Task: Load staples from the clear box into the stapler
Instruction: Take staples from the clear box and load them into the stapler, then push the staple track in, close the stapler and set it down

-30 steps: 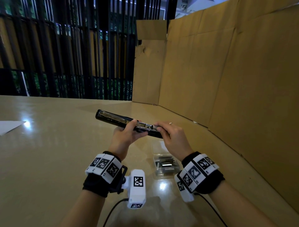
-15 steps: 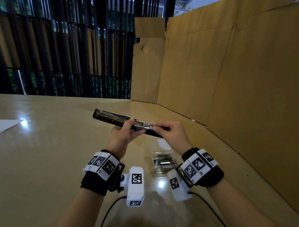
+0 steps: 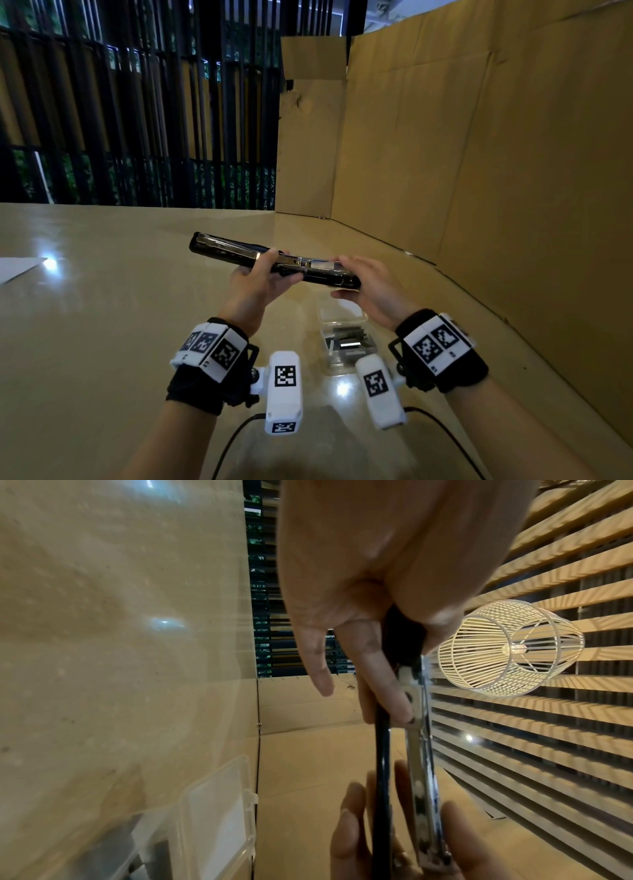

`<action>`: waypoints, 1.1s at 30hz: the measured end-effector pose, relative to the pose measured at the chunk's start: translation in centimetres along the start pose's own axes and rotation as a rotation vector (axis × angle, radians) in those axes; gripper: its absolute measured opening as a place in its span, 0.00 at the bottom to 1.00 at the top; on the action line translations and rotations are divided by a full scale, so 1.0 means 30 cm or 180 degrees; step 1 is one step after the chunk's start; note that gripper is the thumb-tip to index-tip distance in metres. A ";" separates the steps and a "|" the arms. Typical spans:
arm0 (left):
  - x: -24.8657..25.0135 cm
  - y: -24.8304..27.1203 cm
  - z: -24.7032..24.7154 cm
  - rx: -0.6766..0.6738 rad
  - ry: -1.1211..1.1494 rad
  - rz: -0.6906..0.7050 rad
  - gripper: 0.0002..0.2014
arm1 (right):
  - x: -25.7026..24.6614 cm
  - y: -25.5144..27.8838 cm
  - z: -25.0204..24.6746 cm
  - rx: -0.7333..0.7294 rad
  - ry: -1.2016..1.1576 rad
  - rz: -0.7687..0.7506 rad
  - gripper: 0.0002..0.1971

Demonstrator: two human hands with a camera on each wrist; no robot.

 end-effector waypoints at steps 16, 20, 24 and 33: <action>-0.011 -0.027 -0.023 0.0400 -0.1490 0.0129 0.14 | 0.046 0.040 -0.035 -0.0413 -0.0311 0.0958 0.09; -0.002 -0.019 -0.025 0.0268 -0.1293 0.0063 0.14 | 0.040 0.043 -0.036 -0.0431 -0.0244 0.0953 0.07; 0.010 -0.014 -0.026 0.0129 -0.1235 0.0022 0.15 | 0.026 0.052 -0.037 -0.0515 -0.0334 0.0980 0.07; 0.012 -0.033 -0.051 0.0040 -0.1259 -0.0176 0.22 | 0.020 0.057 -0.046 -0.0645 -0.0460 0.0989 0.08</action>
Point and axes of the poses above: each hand's wrist, its own y-axis away from the middle knuckle, its own z-axis out of the palm, x = y × z, the point moved 2 cm from there along -y, towards the middle knuckle, and after that the axes turned 11 degrees about -z, right-handed, at the moved point
